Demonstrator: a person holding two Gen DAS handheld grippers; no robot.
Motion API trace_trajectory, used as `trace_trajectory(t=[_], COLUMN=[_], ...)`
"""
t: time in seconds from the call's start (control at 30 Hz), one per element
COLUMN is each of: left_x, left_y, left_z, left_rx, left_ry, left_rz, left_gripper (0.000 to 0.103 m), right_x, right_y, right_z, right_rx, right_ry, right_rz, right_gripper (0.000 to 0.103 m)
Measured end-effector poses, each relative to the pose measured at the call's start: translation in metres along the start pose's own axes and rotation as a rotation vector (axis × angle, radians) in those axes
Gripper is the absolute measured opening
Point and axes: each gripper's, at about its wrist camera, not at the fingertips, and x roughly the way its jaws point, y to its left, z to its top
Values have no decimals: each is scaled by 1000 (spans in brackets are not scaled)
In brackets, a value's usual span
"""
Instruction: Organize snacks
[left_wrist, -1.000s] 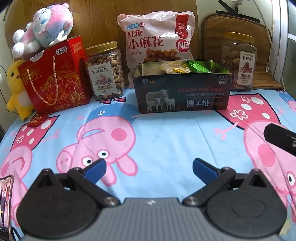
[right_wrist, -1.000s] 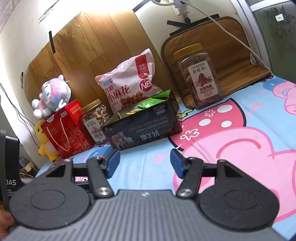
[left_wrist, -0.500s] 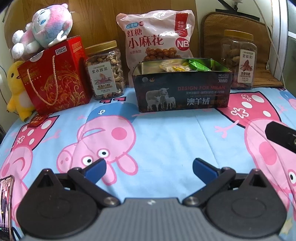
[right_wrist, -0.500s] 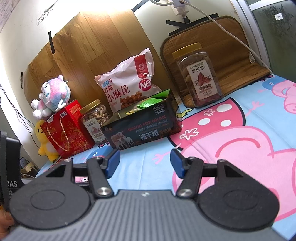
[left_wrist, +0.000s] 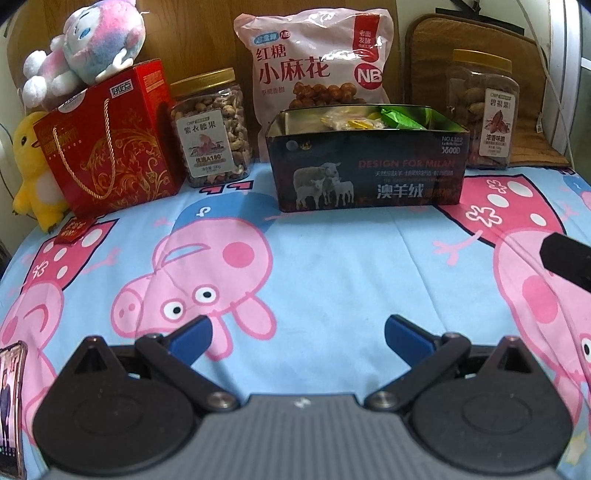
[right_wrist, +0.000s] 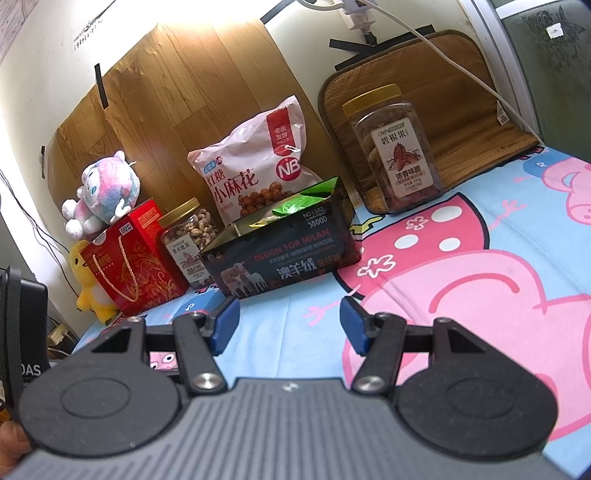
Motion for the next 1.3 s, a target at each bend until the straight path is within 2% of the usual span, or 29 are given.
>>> trace_trajectory(t=[1.3], left_x=[6], left_y=[-12], left_z=[1], left_rx=[39], left_ry=[27], left_rz=[-5], left_gripper=[103], right_x=[0], right_y=[-7], right_z=[1], right_rx=[35], right_ry=[7], right_rz=[-6], right_gripper=[63])
